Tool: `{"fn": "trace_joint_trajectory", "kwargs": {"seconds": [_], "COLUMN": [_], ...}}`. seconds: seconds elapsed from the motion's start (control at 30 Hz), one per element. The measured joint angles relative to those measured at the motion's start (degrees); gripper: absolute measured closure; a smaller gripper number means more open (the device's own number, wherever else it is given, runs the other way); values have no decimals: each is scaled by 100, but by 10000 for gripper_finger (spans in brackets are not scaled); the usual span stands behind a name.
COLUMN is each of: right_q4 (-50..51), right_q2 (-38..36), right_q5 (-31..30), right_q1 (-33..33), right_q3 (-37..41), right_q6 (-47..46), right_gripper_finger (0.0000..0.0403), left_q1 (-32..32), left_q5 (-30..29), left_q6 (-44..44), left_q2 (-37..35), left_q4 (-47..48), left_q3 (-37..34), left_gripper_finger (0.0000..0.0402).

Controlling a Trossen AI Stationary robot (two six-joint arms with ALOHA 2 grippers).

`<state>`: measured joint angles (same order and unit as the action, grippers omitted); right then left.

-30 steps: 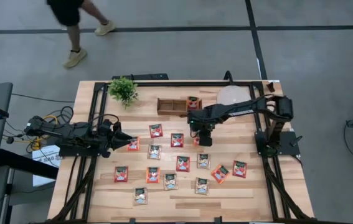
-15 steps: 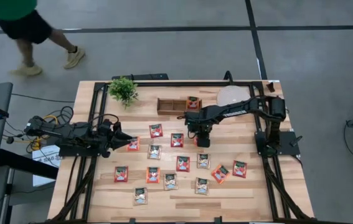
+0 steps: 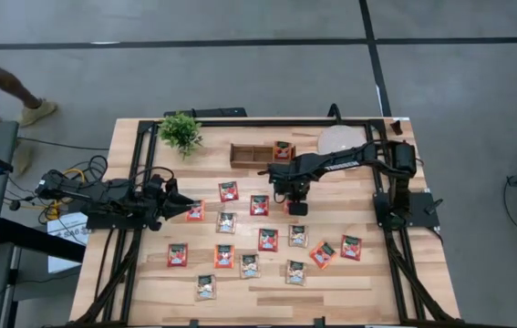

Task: Pick & Place Tea
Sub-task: Put the orange tea bag into the right section of the wooden organizer

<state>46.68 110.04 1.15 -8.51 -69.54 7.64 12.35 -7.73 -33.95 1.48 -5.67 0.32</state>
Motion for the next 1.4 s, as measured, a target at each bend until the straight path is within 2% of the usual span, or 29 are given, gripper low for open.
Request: {"fn": "trace_joint_trajectory", "kwargs": {"seconds": [0.23,0.47,0.8,0.93,1.17,1.4], "right_q4": [661,1519,2380,2389,2451,2258], "right_q2": [-2,-11,-24,-24,131,263], "right_q5": [-59,-302,-1303,-1498,-1490,-1482], "right_q1": [45,129,-99,-397,-930,-1115], "right_q3": [-394,-1538,-3140,-3285,-3279,-3296], "right_q6": [-9,309,911,1209,1458,1687], "right_gripper_finger": [401,402,403,403,403,403], "left_q1": [1,0,0,1,1,-1], "left_q5": [-2,-2,-2,-2,-2,-3], "left_q6": [0,2,4,4,4,22], "left_q2": [0,0,0,0,-1,0], "left_q4": [0,0,2,2,2,3], "left_q3": [-2,-2,-2,-2,-2,-2], "left_gripper_finger": [273,273,273,273,273,273]}}
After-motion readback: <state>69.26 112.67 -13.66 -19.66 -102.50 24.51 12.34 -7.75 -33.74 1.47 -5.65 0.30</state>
